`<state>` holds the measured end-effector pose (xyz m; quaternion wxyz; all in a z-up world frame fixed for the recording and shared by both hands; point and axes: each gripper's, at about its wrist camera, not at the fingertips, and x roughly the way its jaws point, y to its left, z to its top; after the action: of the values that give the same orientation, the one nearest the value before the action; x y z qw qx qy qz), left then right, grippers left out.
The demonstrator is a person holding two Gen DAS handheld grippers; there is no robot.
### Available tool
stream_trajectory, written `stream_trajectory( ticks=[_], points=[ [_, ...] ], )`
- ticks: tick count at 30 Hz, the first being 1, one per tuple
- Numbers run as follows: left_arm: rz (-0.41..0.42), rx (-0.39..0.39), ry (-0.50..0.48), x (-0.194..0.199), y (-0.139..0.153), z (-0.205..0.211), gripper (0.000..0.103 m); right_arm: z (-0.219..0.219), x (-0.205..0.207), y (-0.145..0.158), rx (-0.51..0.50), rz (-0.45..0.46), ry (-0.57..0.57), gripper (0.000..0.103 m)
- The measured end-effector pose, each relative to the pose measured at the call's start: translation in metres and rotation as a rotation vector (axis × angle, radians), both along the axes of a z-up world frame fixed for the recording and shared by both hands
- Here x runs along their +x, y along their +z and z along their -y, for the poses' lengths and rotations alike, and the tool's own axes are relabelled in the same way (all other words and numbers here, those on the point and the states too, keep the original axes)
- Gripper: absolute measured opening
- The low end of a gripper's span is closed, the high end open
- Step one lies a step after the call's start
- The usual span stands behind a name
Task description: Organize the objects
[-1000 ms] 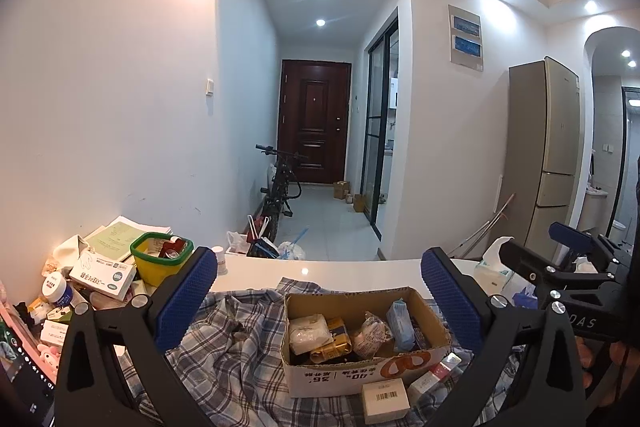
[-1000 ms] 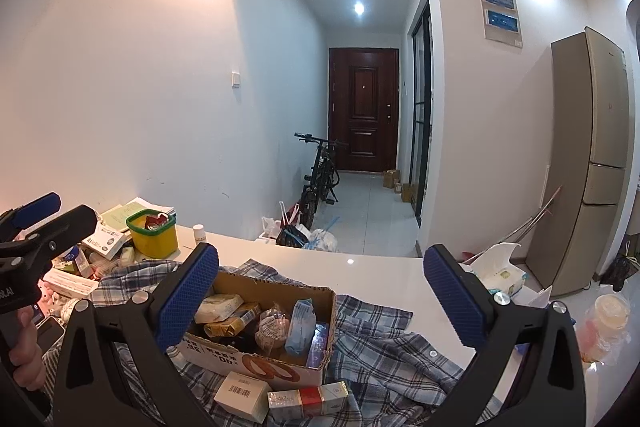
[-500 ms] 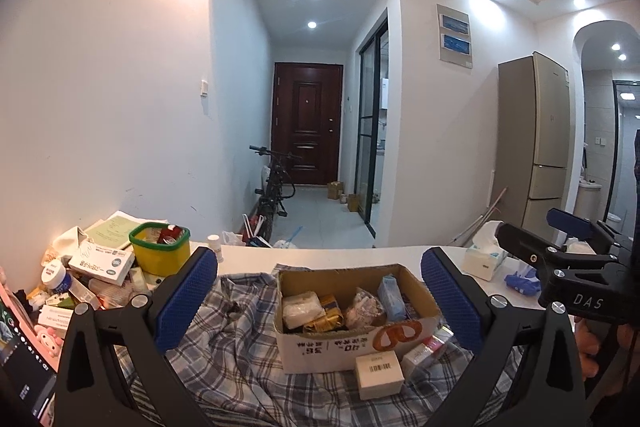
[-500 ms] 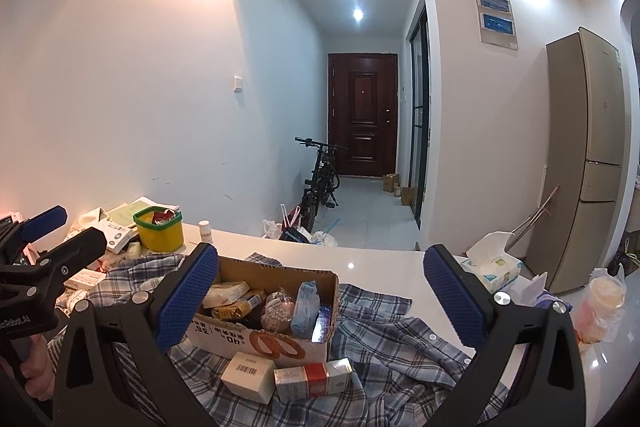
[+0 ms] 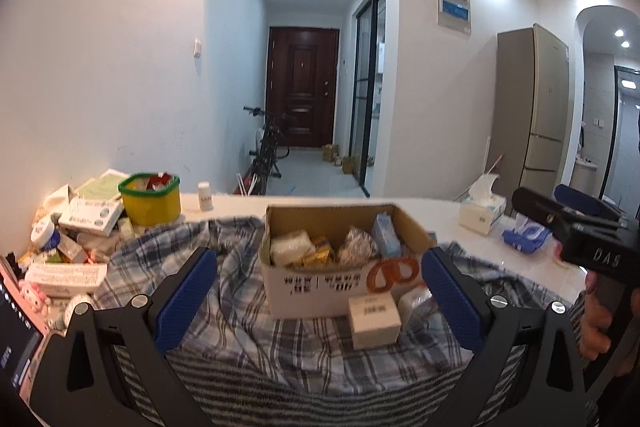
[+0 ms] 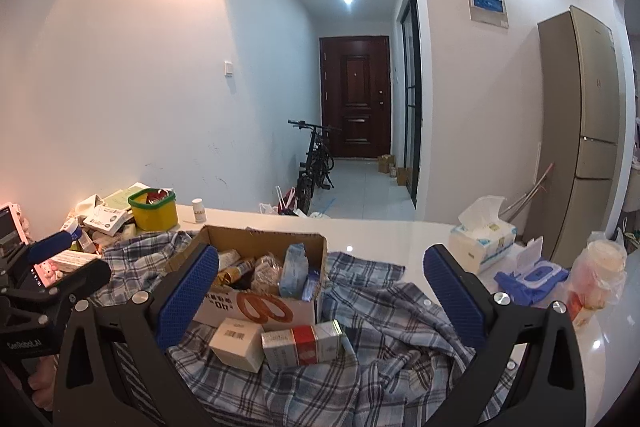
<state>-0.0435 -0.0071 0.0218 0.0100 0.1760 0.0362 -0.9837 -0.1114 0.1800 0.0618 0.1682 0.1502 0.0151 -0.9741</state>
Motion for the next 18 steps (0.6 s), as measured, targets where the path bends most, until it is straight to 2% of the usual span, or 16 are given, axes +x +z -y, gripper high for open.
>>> stream_trajectory(
  ticks=[7, 18],
  points=[
    [0.081, 0.002, -0.015, -0.008, -0.033, -0.005, 0.103, -0.012, -0.012, -0.028, 0.006, 0.086, -0.021, 0.102],
    [0.119, -0.001, -0.024, -0.030, -0.040, -0.006, 0.103, 0.005, -0.028, -0.045, 0.098, 0.134, 0.011, 0.102]
  ],
)
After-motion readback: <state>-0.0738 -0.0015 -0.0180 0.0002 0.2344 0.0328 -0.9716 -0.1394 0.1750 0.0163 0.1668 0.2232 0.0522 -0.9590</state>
